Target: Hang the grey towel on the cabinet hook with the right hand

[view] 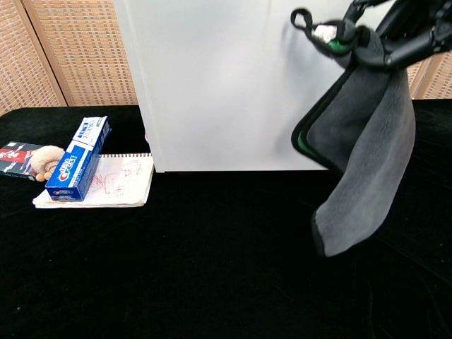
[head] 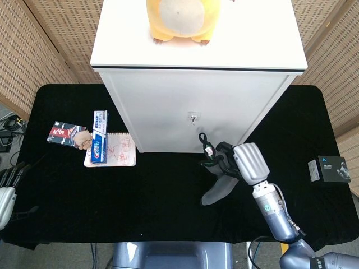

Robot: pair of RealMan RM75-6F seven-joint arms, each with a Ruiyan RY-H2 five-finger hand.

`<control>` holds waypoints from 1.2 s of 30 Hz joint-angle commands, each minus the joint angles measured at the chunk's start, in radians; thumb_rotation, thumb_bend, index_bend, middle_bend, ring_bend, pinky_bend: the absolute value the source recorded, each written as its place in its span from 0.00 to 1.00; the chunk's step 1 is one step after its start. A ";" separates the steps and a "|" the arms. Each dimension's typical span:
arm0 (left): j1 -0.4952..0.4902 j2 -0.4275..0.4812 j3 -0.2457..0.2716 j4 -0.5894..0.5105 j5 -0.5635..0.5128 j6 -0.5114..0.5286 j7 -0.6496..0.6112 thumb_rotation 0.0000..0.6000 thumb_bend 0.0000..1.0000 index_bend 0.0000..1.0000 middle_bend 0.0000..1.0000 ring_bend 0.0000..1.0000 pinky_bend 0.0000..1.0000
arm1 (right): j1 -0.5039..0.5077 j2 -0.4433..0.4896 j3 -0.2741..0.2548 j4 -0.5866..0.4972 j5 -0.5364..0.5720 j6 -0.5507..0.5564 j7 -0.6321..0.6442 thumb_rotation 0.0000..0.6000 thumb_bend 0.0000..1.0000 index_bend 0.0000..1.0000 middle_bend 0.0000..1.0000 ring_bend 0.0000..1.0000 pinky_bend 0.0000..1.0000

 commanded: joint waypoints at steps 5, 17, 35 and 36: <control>0.000 0.000 -0.002 0.001 -0.003 0.000 -0.003 1.00 0.00 0.00 0.00 0.00 0.00 | 0.003 0.028 0.042 -0.036 0.004 0.021 -0.004 1.00 0.69 0.77 1.00 1.00 1.00; 0.000 -0.004 -0.001 0.001 -0.005 -0.001 0.007 1.00 0.00 0.00 0.00 0.00 0.00 | 0.001 0.022 0.040 -0.030 -0.084 0.059 -0.022 1.00 0.69 0.78 1.00 1.00 1.00; -0.001 -0.006 -0.003 0.004 -0.014 -0.004 0.008 1.00 0.00 0.00 0.00 0.00 0.00 | 0.068 -0.045 0.068 -0.026 0.013 0.005 -0.189 1.00 0.69 0.78 1.00 1.00 1.00; -0.001 -0.006 -0.003 0.004 -0.014 -0.005 0.007 1.00 0.00 0.00 0.00 0.00 0.00 | 0.070 -0.046 0.069 -0.026 0.018 0.004 -0.195 1.00 0.69 0.78 1.00 1.00 1.00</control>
